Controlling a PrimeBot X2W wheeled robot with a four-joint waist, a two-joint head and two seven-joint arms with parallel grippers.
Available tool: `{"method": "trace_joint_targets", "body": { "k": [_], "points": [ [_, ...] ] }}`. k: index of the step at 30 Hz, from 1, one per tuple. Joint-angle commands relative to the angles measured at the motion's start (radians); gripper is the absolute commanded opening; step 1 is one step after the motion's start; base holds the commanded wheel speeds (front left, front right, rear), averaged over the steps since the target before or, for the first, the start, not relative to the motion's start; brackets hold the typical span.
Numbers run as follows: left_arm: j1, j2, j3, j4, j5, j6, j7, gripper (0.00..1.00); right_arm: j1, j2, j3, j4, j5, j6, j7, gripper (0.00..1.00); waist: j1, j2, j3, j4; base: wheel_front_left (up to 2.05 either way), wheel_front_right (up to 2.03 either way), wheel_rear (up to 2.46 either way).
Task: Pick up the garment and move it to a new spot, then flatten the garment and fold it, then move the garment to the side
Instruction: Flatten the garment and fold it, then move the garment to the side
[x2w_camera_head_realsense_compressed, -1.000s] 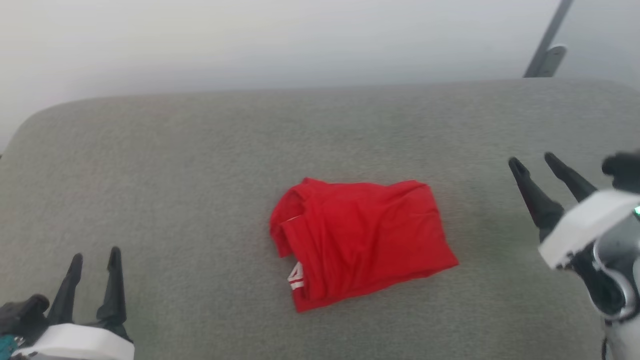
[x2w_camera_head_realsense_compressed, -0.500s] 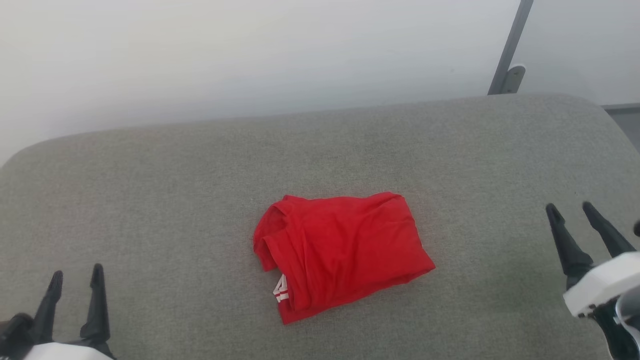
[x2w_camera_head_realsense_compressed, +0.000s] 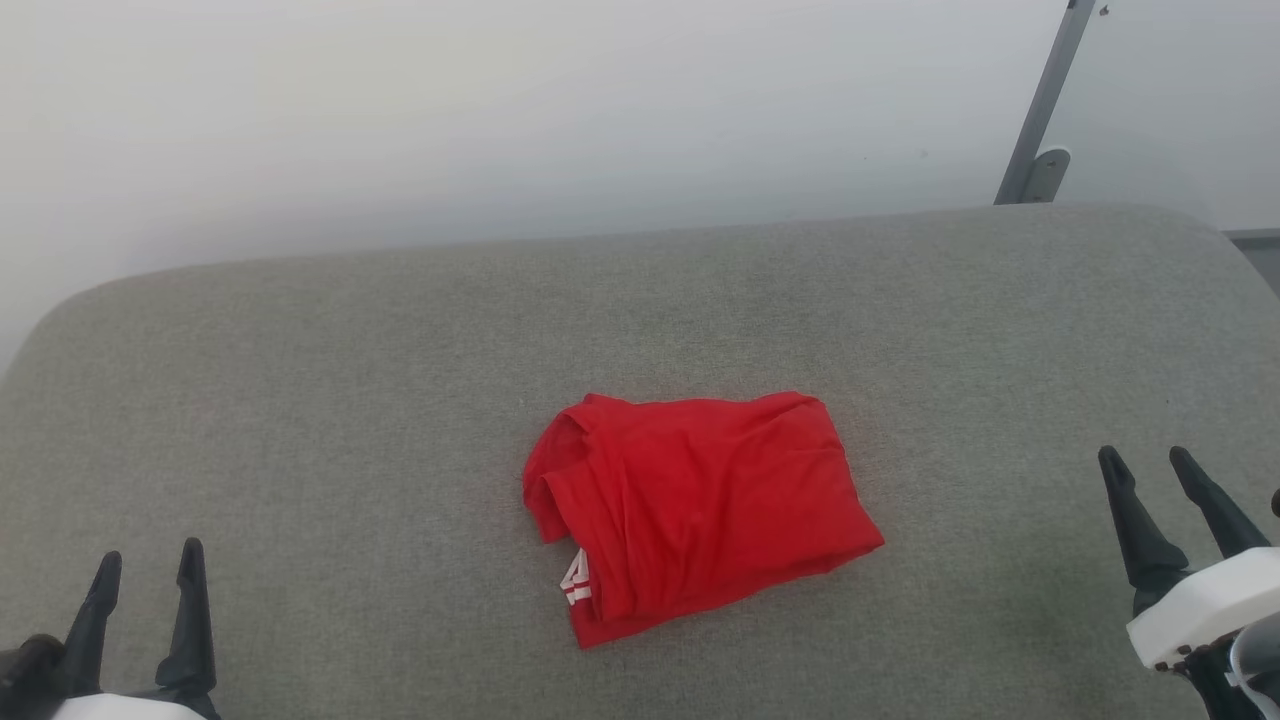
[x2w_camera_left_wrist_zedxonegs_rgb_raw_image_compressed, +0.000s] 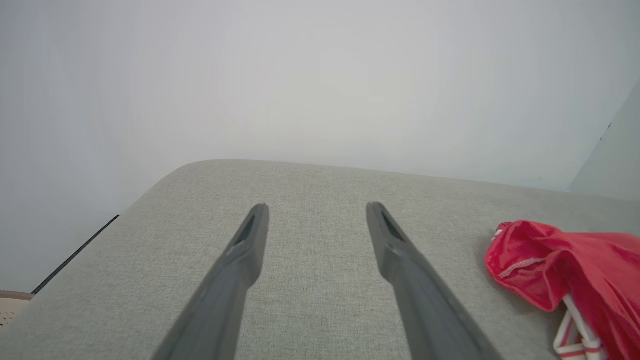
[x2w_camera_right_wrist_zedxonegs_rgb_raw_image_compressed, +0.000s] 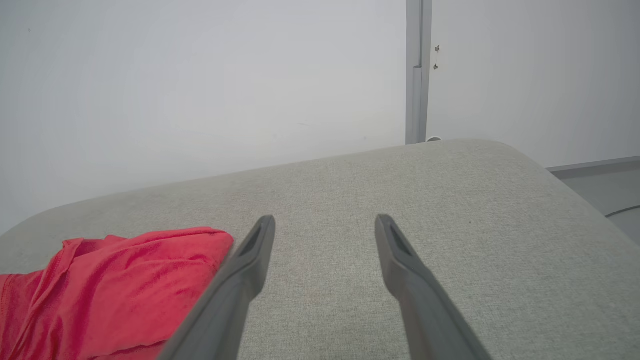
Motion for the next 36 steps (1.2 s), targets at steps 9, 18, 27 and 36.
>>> {"method": "trace_joint_targets", "body": {
  "k": [9,18,27,36],
  "points": [
    [0.009,0.009,-0.009,0.003,0.021,-0.002,-0.004,1.0,0.001,0.0,0.015,0.011,0.006,0.0,-0.008,1.0,0.0,-0.0001,0.001,0.006,0.0,0.0,0.0],
    [0.008,0.007,-0.023,-0.001,0.023,-0.002,-0.004,1.0,-0.012,0.004,0.043,0.009,0.01,0.0,0.026,1.0,0.0,-0.0001,0.004,0.033,0.0,0.0,0.0],
    [-0.019,-0.001,-0.063,-0.004,0.012,-0.002,-0.004,1.0,-0.081,-0.007,0.111,0.017,0.028,0.0,0.154,1.0,0.0,-0.0001,0.032,0.115,0.0,0.0,0.0],
    [-0.066,-0.018,-0.116,0.008,-0.002,-0.002,-0.004,1.0,-0.198,-0.028,0.147,0.07,0.055,0.0,0.444,1.0,0.0,-0.0001,0.099,0.217,0.0,0.0,0.0]
  ]
}}
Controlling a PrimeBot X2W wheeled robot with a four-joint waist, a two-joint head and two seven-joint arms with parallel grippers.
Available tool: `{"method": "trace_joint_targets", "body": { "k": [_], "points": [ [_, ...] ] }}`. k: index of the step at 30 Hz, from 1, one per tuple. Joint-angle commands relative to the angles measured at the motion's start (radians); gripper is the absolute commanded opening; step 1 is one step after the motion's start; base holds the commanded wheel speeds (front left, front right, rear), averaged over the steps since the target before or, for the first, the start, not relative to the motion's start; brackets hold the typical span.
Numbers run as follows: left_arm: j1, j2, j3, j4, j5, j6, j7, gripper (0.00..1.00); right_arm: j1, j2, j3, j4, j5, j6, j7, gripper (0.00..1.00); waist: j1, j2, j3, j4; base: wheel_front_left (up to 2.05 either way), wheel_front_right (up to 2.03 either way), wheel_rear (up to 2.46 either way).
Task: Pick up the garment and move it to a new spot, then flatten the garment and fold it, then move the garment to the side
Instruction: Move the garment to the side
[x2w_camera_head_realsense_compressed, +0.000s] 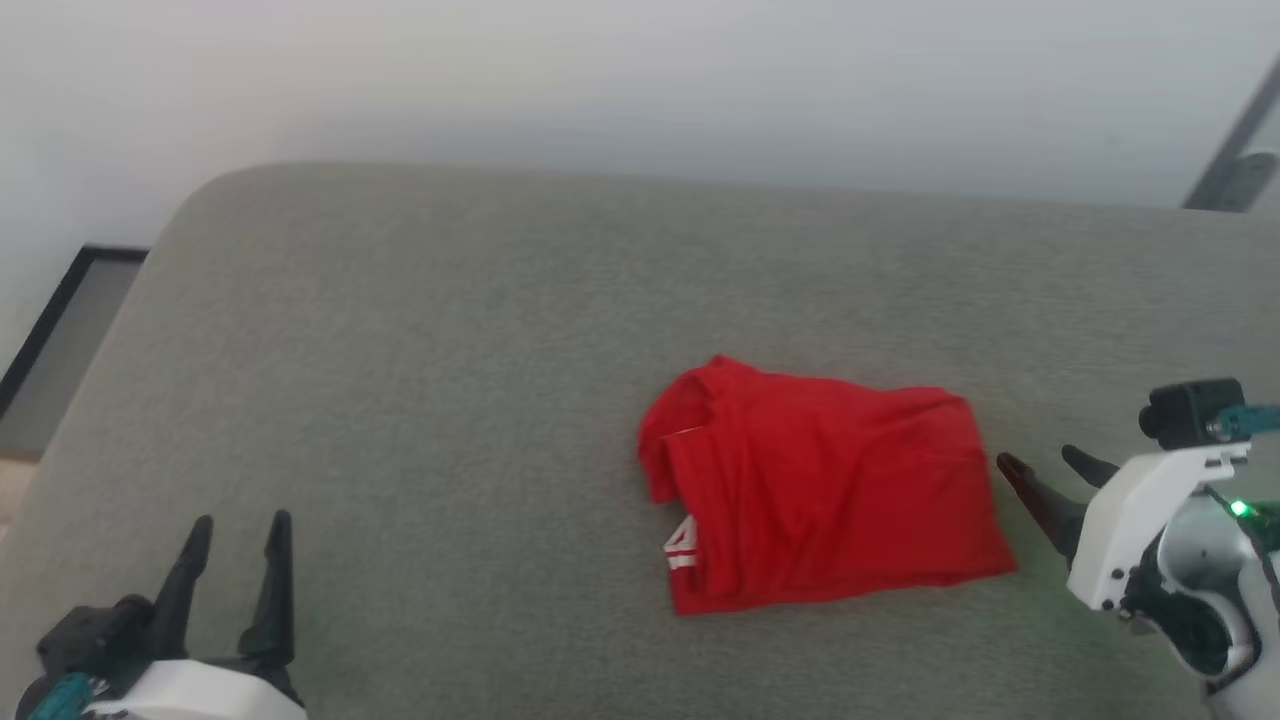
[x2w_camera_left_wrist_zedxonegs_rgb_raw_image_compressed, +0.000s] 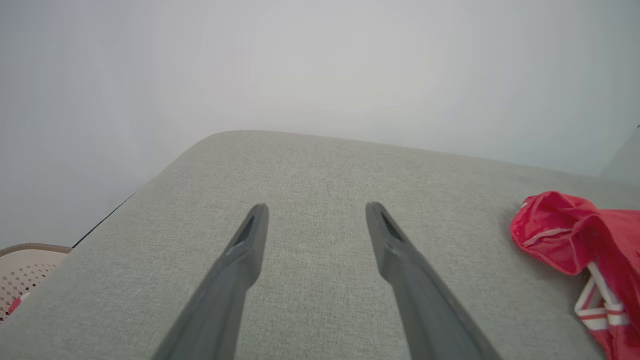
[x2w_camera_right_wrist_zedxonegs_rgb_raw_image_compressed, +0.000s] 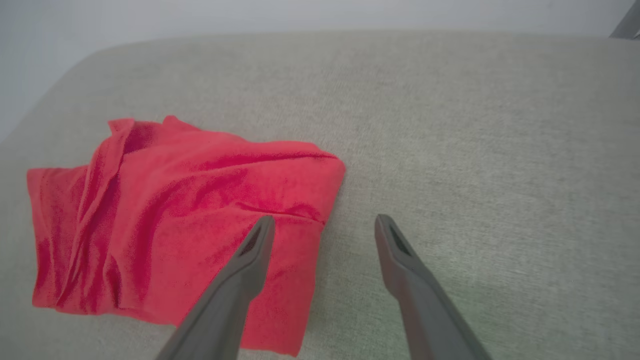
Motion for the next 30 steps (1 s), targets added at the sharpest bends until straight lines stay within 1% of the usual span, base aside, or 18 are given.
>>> {"method": "trace_joint_targets", "body": {
  "k": [1,9,13,16,20,21,22,23,25,30],
  "points": [
    [-0.018,-0.006,-0.005,0.001,-0.015,-0.002,-0.004,1.0,-0.018,-0.007,0.0,0.011,-0.001,0.0,0.033,1.0,0.0,0.0,0.029,0.034,0.0,0.0,0.0],
    [-0.056,-0.026,-0.043,0.016,-0.019,-0.002,-0.004,1.0,-0.078,-0.017,-0.018,0.025,-0.035,0.0,0.327,1.0,0.0,0.0,0.093,0.106,0.0,0.0,0.0],
    [-0.079,-0.038,-0.061,0.024,-0.023,-0.002,-0.004,1.0,-0.097,0.003,-0.048,0.039,-0.053,0.0,0.455,1.0,0.0,0.0,0.127,0.129,0.0,0.0,0.0],
    [-0.096,-0.047,-0.07,0.032,-0.027,-0.002,-0.004,1.0,-0.1,0.032,-0.062,0.058,-0.069,0.0,0.542,1.0,0.0,0.0,0.148,0.14,0.0,0.0,0.0],
    [-0.113,-0.051,-0.079,0.041,-0.028,-0.002,-0.004,1.0,-0.098,0.079,-0.072,0.064,-0.077,0.001,0.607,1.0,0.0,0.0,0.165,0.148,0.0,0.0,0.0],
    [-0.118,-0.052,-0.08,0.042,-0.029,-0.002,-0.004,1.0,-0.097,0.088,-0.069,0.06,-0.079,0.001,0.619,0.78,0.0,0.0,0.167,0.149,0.0,0.0,0.0],
    [-0.118,-0.052,-0.08,0.042,-0.029,-0.002,-0.004,1.0,-0.097,0.088,-0.069,0.06,-0.079,0.001,0.619,0.78,0.0,0.0,0.167,0.149,0.0,0.0,0.0],
    [-0.122,-0.053,-0.082,0.042,-0.029,-0.002,-0.004,1.0,-0.096,0.095,-0.067,0.051,-0.076,0.002,0.626,0.0,0.0,0.0,0.17,0.149,0.0,0.0,0.0],
    [-0.125,-0.053,-0.084,0.045,-0.031,-0.002,-0.004,1.0,-0.092,0.102,-0.074,0.033,-0.077,0.002,0.632,0.0,0.0,0.0,0.175,0.148,0.0,0.0,0.0],
    [-0.141,-0.048,-0.079,0.044,-0.03,-0.002,-0.004,1.0,-0.113,0.091,-0.125,-0.013,-0.1,0.0,0.621,0.0,0.0,0.0,0.188,0.129,0.0,0.0,0.0]
  ]
}}
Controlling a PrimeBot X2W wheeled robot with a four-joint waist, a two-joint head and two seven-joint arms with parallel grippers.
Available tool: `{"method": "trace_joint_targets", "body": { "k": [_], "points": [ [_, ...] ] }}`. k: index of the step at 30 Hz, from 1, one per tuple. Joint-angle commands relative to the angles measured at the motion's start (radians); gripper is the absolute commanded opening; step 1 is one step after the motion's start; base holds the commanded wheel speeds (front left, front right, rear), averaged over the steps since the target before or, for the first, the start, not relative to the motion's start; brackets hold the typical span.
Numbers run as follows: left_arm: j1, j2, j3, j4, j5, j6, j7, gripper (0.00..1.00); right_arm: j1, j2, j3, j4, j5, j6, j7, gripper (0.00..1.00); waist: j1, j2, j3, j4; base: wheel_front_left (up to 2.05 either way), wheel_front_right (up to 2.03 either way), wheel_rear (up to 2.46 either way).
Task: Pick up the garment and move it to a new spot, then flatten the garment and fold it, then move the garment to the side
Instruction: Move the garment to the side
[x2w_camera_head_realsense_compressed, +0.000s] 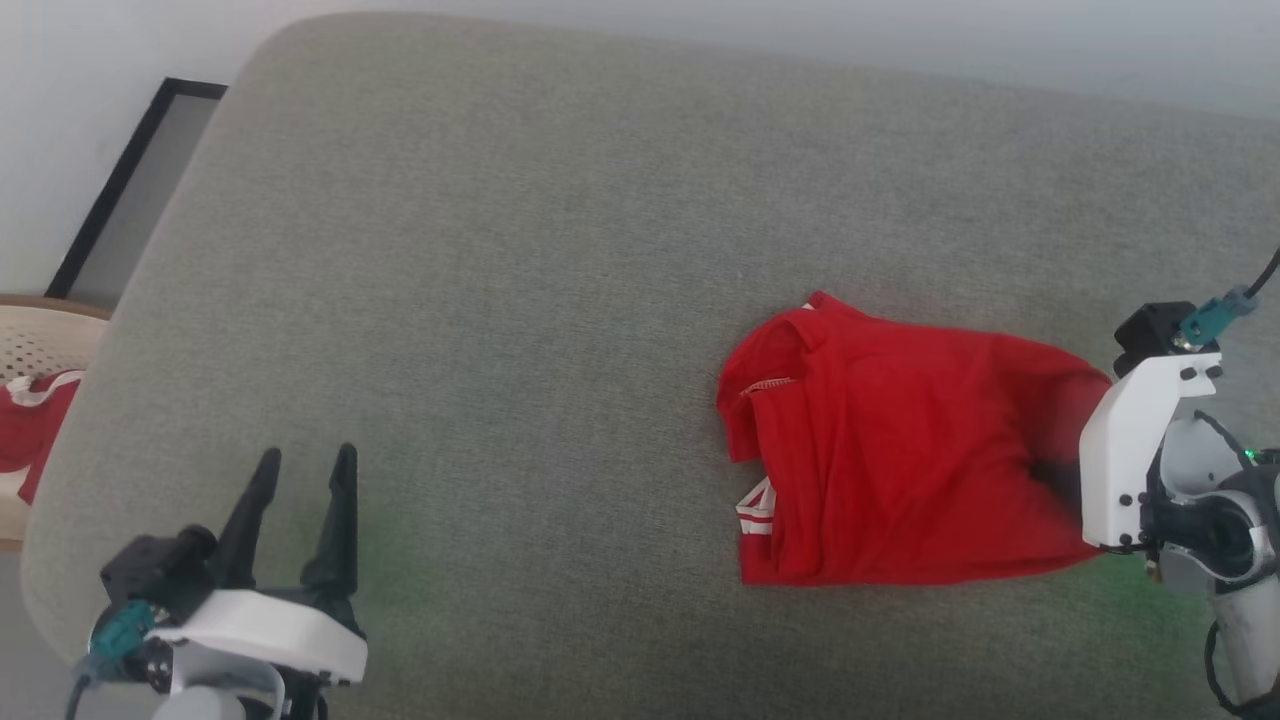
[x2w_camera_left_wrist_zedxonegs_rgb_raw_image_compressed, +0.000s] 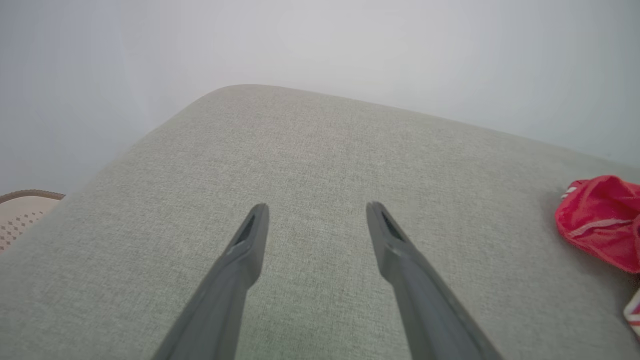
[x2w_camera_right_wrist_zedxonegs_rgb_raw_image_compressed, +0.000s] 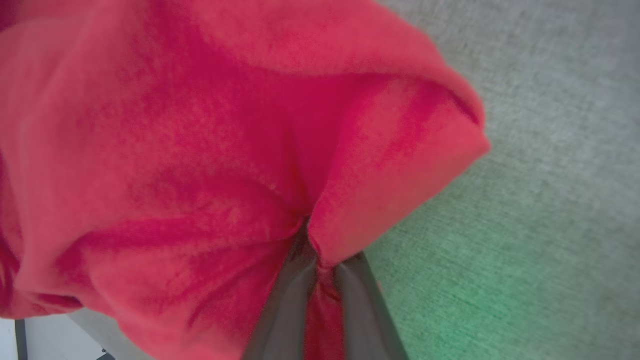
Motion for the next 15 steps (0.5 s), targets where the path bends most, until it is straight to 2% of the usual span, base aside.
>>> {"method": "trace_joint_targets", "body": {
  "k": [1,15],
  "points": [
    [-0.023,0.005,0.004,-0.002,0.001,-0.002,-0.004,1.0,0.011,0.011,-0.001,0.007,-0.012,0.0,0.003,0.0,0.0,0.0,0.005,-0.011,0.0,0.0,0.0],
    [-0.092,0.035,-0.002,-0.043,0.02,-0.002,-0.004,1.0,-0.079,-0.091,-0.132,-0.061,-0.083,0.0,-0.055,0.0,0.0,0.0,0.06,-0.126,0.0,0.0,0.0]
  ]
}}
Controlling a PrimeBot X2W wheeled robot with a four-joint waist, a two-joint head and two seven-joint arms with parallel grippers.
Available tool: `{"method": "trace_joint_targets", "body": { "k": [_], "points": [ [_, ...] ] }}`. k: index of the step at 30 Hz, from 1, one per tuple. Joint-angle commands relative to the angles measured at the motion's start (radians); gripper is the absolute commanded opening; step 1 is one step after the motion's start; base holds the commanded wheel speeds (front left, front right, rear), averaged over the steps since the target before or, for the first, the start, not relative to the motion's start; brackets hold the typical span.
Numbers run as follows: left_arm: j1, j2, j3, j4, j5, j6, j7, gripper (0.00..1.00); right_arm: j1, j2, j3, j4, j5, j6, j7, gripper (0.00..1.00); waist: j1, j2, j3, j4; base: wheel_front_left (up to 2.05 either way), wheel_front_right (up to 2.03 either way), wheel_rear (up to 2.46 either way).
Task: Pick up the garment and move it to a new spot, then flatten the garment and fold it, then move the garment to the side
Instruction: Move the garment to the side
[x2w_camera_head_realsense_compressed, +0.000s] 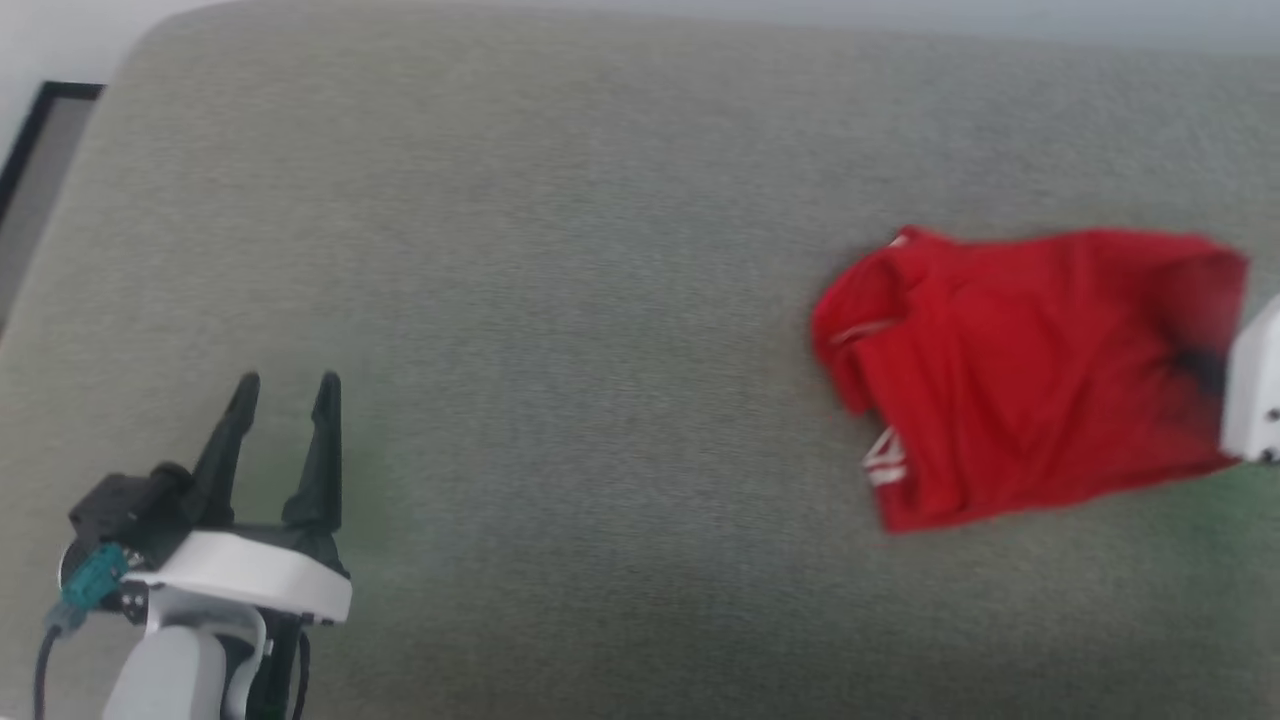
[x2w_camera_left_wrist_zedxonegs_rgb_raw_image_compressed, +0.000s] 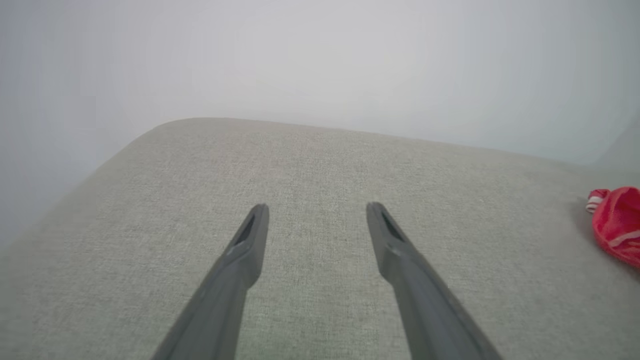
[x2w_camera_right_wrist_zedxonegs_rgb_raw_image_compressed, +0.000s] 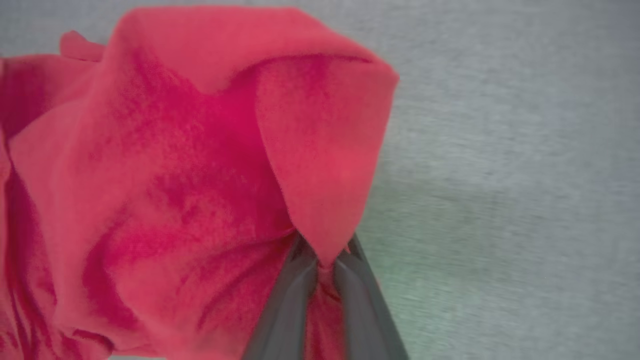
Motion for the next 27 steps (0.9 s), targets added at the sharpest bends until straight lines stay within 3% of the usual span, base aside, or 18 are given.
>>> {"method": "trace_joint_targets", "body": {
  "k": [1,7,18,27],
  "points": [
    [-0.022,0.006,-0.002,-0.007,0.013,-0.002,-0.004,1.0,-0.024,-0.014,-0.011,0.0,-0.014,0.0,-0.02,0.0,0.0,0.0,0.02,-0.032,0.0,0.0,0.0],
    [-0.079,0.022,-0.039,-0.019,0.022,-0.002,-0.004,1.0,-0.109,-0.082,-0.073,0.051,-0.062,0.0,-0.095,0.0,0.0,0.0,0.062,-0.112,0.0,0.0,0.0],
    [-0.181,0.056,-0.111,-0.038,0.026,-0.002,-0.004,1.0,-0.25,-0.203,-0.069,0.167,-0.129,0.0,-0.27,0.0,0.0,0.0,0.147,-0.23,0.0,0.0,0.0],
    [-0.253,0.084,-0.168,-0.048,0.022,-0.002,-0.004,1.0,-0.332,-0.267,-0.084,0.268,-0.214,0.0,-0.403,0.0,0.0,0.0,0.218,-0.283,0.0,0.0,0.0]
  ]
}}
